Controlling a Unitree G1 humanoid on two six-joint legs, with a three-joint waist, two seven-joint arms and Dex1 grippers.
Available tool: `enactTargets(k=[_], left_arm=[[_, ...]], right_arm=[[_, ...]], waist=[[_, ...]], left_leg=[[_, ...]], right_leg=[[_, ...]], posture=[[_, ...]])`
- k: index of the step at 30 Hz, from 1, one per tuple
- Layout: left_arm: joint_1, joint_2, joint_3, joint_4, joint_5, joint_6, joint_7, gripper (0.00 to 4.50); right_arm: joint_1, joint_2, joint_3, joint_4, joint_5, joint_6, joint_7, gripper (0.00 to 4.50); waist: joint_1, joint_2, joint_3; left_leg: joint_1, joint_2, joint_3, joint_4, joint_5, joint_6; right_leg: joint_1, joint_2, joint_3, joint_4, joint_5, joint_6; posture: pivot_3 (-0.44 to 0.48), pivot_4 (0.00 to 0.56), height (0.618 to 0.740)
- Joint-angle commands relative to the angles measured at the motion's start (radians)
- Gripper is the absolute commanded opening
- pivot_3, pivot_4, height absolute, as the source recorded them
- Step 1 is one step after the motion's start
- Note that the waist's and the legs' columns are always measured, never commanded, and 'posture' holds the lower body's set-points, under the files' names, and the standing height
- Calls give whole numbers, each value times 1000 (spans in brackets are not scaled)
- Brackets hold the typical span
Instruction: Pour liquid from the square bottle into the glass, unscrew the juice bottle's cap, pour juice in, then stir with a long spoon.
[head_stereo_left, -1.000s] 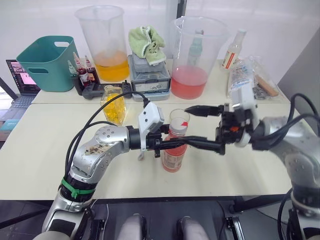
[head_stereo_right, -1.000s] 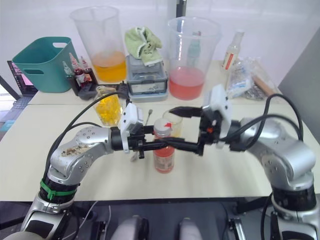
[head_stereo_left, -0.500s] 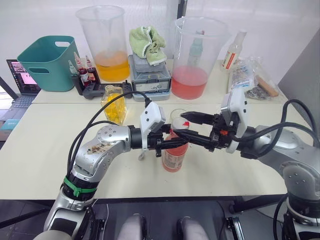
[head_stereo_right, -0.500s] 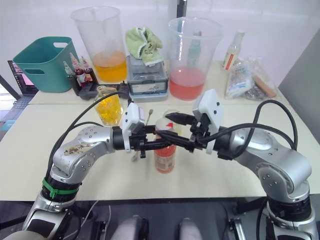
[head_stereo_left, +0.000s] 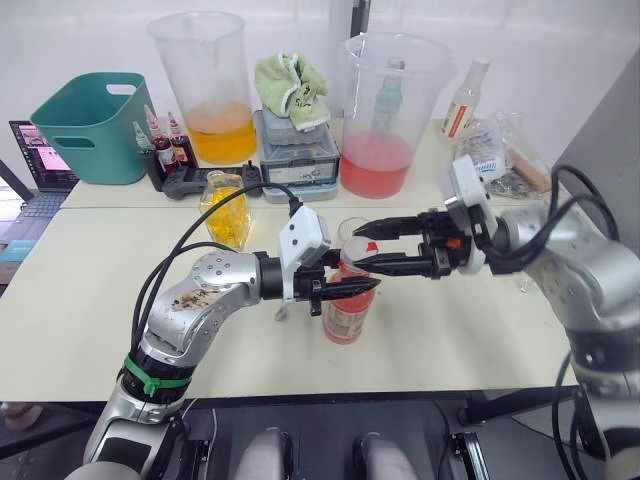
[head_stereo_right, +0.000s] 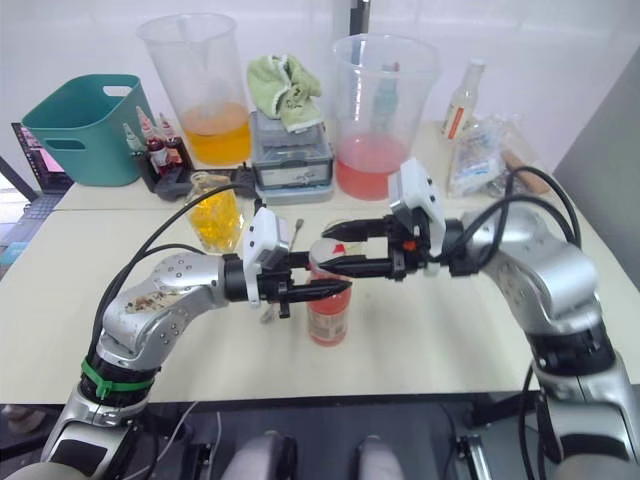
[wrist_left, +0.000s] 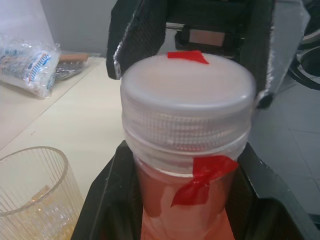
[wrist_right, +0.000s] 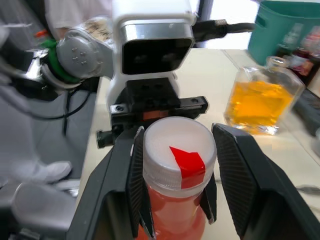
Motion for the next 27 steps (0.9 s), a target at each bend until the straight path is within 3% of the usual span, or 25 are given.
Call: enactTargets(k=[1, 4, 7, 9, 14, 15, 21, 27], left_arm=[[9, -2, -12, -15, -13, 23, 0, 1563], [19, 3, -11, -29, -12, 28, 1, 1563], [24, 6, -13, -31, -9, 26, -1, 1563], [26, 7, -14, -29, -9, 22, -3, 1563], [33, 4, -21, -29, -7, 15, -2, 1563], [33, 3, -21, -30, -8, 15, -1, 1563], [34, 3, -24, -25, -9, 10, -8, 1563], [26, 2, -28, -15, -4, 5, -8, 1563]], right_arm=[[-100, 42, 42, 127, -73, -125, 161, 1624], [-238, 100, 70, 301, -95, -145, 293, 1624], [-291, 84, 78, 330, -68, -87, 341, 1624], [-306, 74, 62, 318, -42, -55, 341, 2651], [-277, 19, -30, 215, 2, 22, 284, 4311], [-261, 11, -53, 189, 6, 30, 255, 4462], [-32, -5, -212, -117, 56, 138, -26, 4462], [132, 59, -254, -357, 83, 275, -361, 4462]], waist=[[1, 0, 0], [-4, 0, 0], [-5, 0, 0], [-3, 0, 0], [5, 0, 0], [5, 0, 0], [5, 0, 0], [3, 1, 0]], left_leg=[[0, 0, 0, 0, 0, 0], [0, 0, 0, 0, 0, 0], [0, 1, 0, 0, 0, 0], [-1, 1, -1, 0, 0, 0], [-1, 0, -1, 0, -1, 0], [-1, 0, -1, 0, -1, 0], [-1, 1, -1, -1, -1, 0], [-1, 1, -1, -2, 0, 0]], right_leg=[[0, 0, 0, 0, 0, 0], [-1, 0, 0, 1, 0, 0], [-2, 0, 0, 2, 0, -1], [-2, -1, -1, 3, 0, -1], [-2, -2, -1, 2, 1, -1], [-2, -3, -1, 2, 1, -1], [-1, -3, 0, 2, 1, -1], [-1, -3, 0, 2, 1, -1]], posture=[[0, 150, 740], [0, 150, 740], [0, 150, 740], [0, 150, 740], [0, 150, 740], [0, 150, 740], [0, 150, 740], [0, 150, 740]])
